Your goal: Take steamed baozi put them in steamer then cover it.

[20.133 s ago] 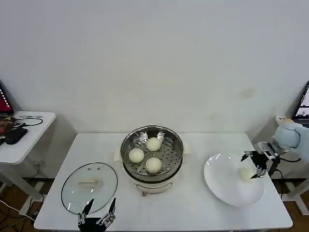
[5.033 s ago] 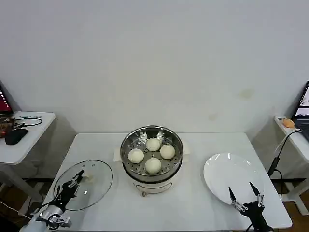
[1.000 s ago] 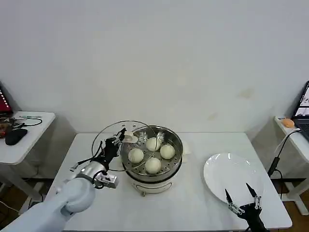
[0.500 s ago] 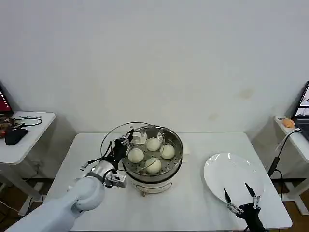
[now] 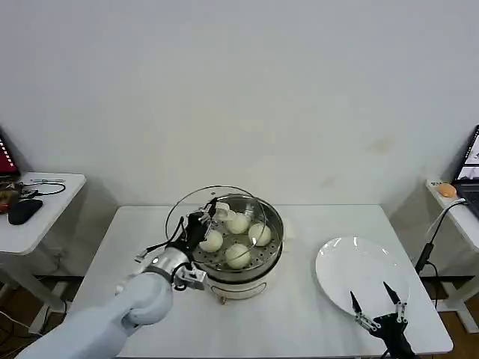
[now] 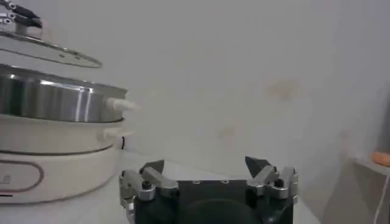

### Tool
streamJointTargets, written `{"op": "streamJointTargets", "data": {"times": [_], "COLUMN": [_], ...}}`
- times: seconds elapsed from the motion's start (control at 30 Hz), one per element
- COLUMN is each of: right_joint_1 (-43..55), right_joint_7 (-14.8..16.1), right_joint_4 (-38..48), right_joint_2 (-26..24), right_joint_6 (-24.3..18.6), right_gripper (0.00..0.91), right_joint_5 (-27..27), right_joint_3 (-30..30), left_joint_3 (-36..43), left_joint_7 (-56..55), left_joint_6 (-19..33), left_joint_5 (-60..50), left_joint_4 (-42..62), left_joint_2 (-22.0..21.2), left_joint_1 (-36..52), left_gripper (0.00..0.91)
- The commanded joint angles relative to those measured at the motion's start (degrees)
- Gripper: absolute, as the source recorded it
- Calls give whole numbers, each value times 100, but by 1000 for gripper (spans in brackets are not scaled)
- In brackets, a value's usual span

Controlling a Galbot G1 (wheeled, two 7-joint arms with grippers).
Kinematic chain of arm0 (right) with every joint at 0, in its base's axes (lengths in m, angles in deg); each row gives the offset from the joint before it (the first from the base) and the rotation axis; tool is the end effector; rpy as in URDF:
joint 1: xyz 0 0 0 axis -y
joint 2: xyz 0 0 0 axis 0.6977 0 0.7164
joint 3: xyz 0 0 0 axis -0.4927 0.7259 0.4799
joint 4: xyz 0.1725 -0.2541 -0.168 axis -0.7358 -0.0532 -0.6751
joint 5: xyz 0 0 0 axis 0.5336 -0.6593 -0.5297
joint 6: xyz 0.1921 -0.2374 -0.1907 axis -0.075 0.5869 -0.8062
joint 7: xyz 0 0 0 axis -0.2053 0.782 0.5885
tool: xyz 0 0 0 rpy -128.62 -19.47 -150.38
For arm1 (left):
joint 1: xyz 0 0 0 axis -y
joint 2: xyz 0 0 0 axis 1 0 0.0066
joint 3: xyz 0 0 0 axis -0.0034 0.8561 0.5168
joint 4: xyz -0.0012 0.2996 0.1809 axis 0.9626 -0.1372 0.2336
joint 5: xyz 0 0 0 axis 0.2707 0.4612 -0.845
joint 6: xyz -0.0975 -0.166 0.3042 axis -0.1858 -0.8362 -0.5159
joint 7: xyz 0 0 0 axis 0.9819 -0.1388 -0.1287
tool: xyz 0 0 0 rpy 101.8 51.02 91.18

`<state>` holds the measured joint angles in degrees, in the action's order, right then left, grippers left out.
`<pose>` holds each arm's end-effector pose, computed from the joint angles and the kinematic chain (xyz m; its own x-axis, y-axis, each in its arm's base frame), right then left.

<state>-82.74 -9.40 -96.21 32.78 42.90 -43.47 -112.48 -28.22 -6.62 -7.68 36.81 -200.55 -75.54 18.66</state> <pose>0.1211 -0.1724 -0.3969 -0.9878 -0.1514 -0.0356 -0.1411 0.9686 -0.2046 0.3197 -0.0184 -0.2258 -0.9238 0.3826 0.0147 0.0334 0.0423 0.9985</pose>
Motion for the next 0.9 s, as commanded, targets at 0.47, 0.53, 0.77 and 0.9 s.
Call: {"op": "streamJointTargets", "data": {"times": [0.47,0.53,0.77,0.9], "right_joint_1": [-7,5,26,42], "right_joint_7": [8,10,12,11], "right_joint_4": [21,20,39,44], "right_joint_2": [24,37,63,83], "right_joint_6": [-14,-6,-6,2], "right_gripper": [907,907,907,907], "right_joint_5": [-63,-72,-89,-111], "right_joint_3": [-28,-23,-25,-15], "left_joint_3": [478,515,622,638], "left_joint_7": [76,126,312,408], "left_joint_6": [-586,-668,-854,-899], "left_joint_5": [-110,-106,-136,-270], "left_joint_4": [36,46,64,110], "left_joint_2": [-374,-443,-560,-619], "left_joint_1": [340,383,445,486], "left_gripper": [0,0,0,0]}}
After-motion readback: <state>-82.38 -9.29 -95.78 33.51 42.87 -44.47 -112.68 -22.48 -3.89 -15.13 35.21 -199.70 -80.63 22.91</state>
